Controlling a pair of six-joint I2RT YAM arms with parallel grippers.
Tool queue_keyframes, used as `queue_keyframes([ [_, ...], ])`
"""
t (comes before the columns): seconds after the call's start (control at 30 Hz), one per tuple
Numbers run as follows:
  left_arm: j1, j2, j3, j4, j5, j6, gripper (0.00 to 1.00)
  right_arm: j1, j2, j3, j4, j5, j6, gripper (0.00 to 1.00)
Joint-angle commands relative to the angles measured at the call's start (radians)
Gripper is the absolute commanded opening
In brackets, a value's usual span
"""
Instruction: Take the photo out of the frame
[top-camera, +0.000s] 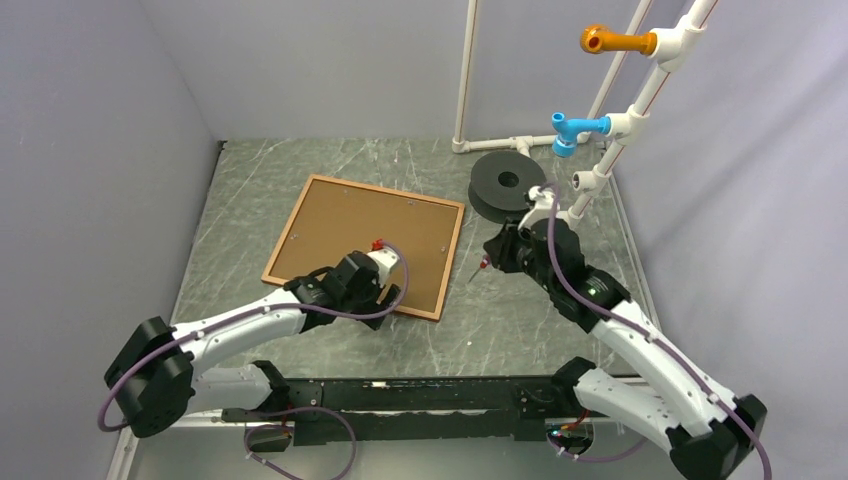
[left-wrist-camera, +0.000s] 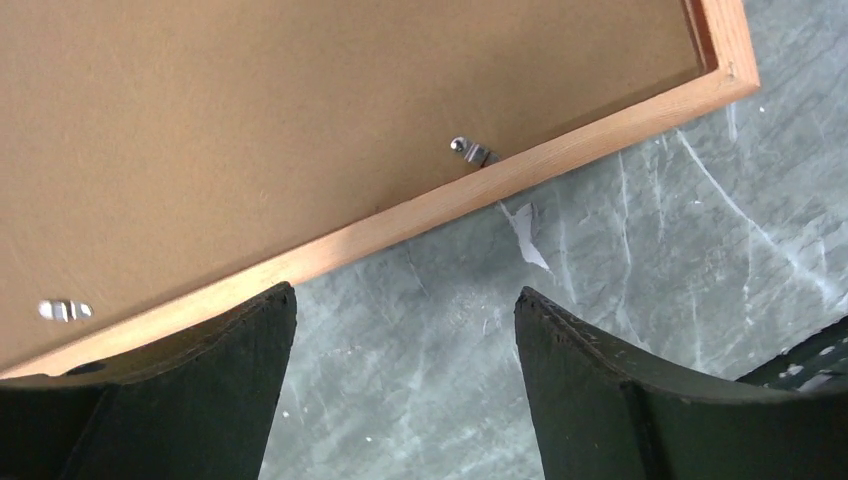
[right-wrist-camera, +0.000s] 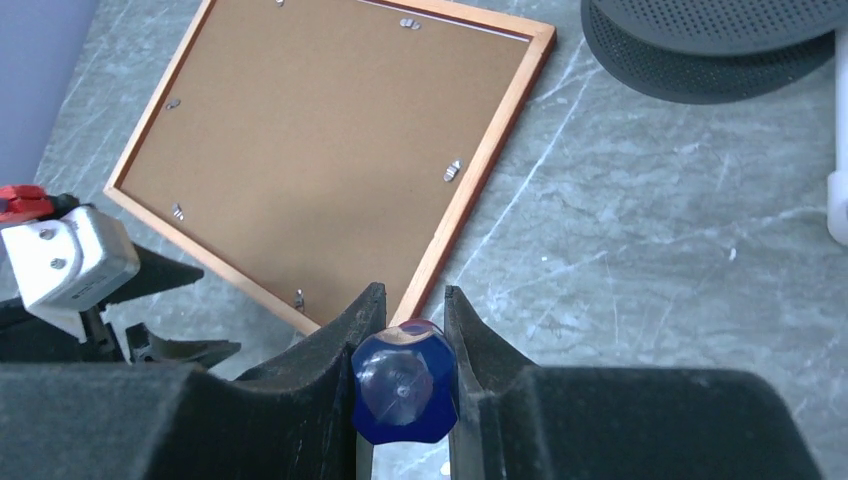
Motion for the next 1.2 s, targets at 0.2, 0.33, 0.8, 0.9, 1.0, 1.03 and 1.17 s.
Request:
queue_keyframes([
  [0.2,-0.031,0.241,0.176,0.019,0.124,0.243,0.83,-0.003,-0.21,-0.077,-0.111,0.018,0.041,0.0],
  [0.33,-0.038,0.361,0.265,-0.036,0.137,0.26,0.82,-0.003,-0.275,-0.087,-0.149,0.041,0.031,0.0],
  [0.8,-0.077,0.544,0.311,-0.124,0.072,0.06,0.48,-0.003,-0.326,-0.1,-0.169,0.052,0.038,0.0],
  [0.9,-0.083,0.549,0.287,-0.111,0.07,-0.016,0.31,-0.004,-0.315,-0.109,-0.159,0.044,0.038,0.0],
  [1.0,-0.085,0.534,0.253,-0.066,0.073,-0.084,0.22,-0.004,-0.311,-0.116,-0.149,0.039,0.038,0.0],
  [1.03,-0.085,0.532,0.247,-0.052,0.078,-0.103,0.19,-0.003,-0.309,-0.118,-0.146,0.037,0.039,0.0],
  [1.17,-0.085,0.535,0.26,-0.004,0.085,-0.168,0.11,-0.003,-0.307,-0.125,-0.14,0.032,0.04,0.0],
])
